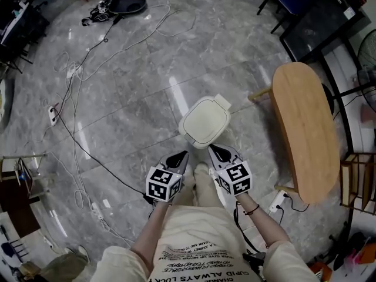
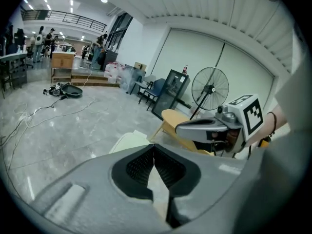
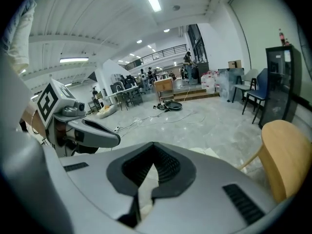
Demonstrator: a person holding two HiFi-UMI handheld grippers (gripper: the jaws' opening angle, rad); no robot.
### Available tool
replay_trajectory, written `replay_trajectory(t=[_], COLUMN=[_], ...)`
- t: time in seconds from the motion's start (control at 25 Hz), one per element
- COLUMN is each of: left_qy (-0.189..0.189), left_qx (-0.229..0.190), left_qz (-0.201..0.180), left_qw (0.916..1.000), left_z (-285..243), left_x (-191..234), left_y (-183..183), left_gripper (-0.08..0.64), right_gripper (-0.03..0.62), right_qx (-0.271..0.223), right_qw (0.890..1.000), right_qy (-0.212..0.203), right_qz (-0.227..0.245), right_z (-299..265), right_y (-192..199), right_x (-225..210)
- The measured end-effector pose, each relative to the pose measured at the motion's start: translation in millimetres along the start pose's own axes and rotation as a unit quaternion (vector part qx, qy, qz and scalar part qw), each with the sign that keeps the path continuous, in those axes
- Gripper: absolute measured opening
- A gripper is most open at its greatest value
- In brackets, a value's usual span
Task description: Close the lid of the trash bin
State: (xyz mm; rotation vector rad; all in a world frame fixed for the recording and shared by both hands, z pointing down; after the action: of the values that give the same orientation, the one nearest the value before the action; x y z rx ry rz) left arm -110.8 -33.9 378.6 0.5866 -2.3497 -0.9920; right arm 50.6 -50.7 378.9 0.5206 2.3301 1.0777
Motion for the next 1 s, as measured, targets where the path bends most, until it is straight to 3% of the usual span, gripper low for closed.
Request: replay_trajectory(t=[0.4, 0.72, 1.0], left_qy=[0.002, -0.013, -0.043], left_qx=[-0.050, -0.111, -0.173], left_qz=[-0.066, -0.086, -0.090], left_qw=[0.9966, 0.9901, 0.9799], left_z=[43.4, 71.7, 97.1], left_x=[-13.7, -17.6, -14.7], left_y=[-46.5, -77.4, -105.7], left_gripper=[0.023, 0.023, 0.023], right_gripper=[0.005, 0.005, 0.005], right_qx=[-0.067, -0.126, -0.198], right_qw=[0.997, 0.992, 0.980], right_qy=[-0.023, -0.021, -0.009], right_qz=[0.030, 0.022, 0.008], right_z=[46.2, 75.2, 105.3], right_y=[-50.7, -79.3, -107.1], right_x=[17.2, 17.8, 12.7])
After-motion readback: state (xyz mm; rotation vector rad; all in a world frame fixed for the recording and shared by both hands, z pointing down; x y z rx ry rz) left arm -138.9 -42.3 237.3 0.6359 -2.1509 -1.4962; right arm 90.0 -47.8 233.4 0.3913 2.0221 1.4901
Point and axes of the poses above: the fingertips, and each gripper's own axes: z backward along the fingers, x to its left, y out of its underside, the point moved 7 cm from there along z, backward along the fingers, and after that the axes turned 5 degrees about -z, right-handed, at the moved point
